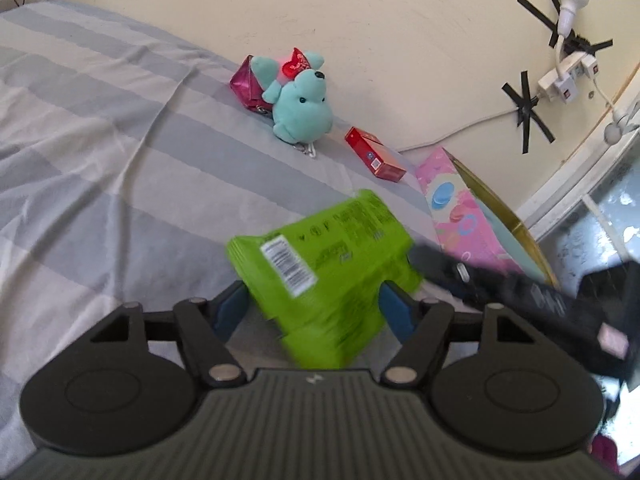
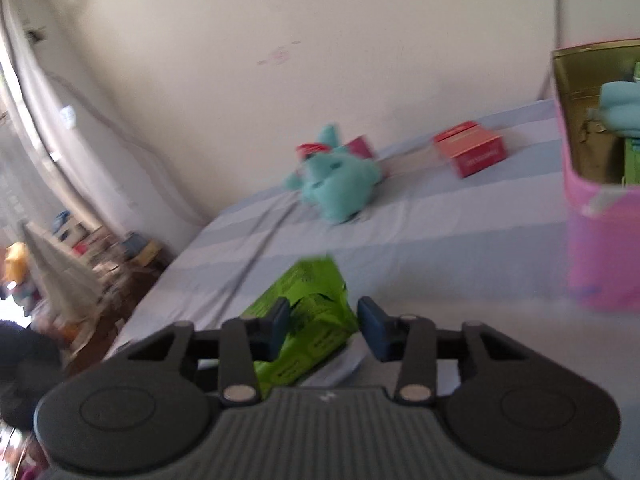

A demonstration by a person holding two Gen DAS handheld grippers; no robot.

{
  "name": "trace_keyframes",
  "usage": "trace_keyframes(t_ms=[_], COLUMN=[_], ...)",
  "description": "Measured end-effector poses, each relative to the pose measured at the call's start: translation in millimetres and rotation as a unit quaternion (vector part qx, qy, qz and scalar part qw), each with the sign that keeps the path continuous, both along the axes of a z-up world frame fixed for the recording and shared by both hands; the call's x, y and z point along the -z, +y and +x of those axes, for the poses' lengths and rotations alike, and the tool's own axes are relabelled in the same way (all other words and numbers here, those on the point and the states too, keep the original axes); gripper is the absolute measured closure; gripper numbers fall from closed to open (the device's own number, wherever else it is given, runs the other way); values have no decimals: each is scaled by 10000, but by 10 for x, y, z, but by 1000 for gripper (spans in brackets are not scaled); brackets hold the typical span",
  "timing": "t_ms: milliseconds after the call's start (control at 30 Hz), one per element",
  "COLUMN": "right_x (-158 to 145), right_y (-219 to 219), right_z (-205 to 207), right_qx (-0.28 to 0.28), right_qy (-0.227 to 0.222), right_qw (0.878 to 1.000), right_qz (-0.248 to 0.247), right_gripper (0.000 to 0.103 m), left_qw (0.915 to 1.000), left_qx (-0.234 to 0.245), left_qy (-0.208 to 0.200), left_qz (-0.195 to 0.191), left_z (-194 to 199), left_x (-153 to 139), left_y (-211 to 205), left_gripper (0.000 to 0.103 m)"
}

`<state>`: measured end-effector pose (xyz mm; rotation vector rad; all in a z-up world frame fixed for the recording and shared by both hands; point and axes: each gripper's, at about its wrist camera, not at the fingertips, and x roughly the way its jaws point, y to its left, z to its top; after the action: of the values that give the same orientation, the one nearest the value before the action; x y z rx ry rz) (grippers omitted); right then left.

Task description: Organize objects

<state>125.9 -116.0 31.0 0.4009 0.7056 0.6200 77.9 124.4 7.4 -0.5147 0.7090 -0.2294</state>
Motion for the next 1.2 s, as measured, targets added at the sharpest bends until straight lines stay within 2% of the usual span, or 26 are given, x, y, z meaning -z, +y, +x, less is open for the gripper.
trace_keyframes(t_ms=[133,267,333,400,467,600,800,967,1133,1200], right_x=[-53,6,38,31,1,-18,17,39,34,76], right_y=[191,288,326,335,302,204,189,268,422,530], right_z=[-505,-778,-855,-886,-875,-837,-861,-831,-890,-884], right_qx=[-503,-872,-878,-758,-668,-491,-477,-587,-941,-1110], right_qy=[-307,-216,-315,-488,-530,-519,-509,-562,-756,-735], right_qw=[9977,9957,9949,9942,9947,9964,9960,9939,9863,9812], right_qz=[-333,-212,-382,-589,-569,-465,-550,-746,-1126,-1397], right_gripper=[64,62,59,50,46,39,32,30,18,16], left_qw=[9994,9988,9985,9986,9990,9993,9984,9982,9968,9958], left_qx=[280,442,480,450,359,264,429,551,724,794], left_qy=[-106,-214,-214,-206,-175,-264,-366,-211,-116,16], left_qz=[-180,67,143,196,214,34,-9,-50,-325,-449], left_z=[-147,-318,-383,-406,-400,-394,-405,-378,-443,-440], left_x=[-13,-35,-21,7,24,-25,-53,23,50,106], left_y=[130,164,186,200,235,339,355,335,349,321], left_gripper=[28,27,27,24,20,20,20,20,20,22])
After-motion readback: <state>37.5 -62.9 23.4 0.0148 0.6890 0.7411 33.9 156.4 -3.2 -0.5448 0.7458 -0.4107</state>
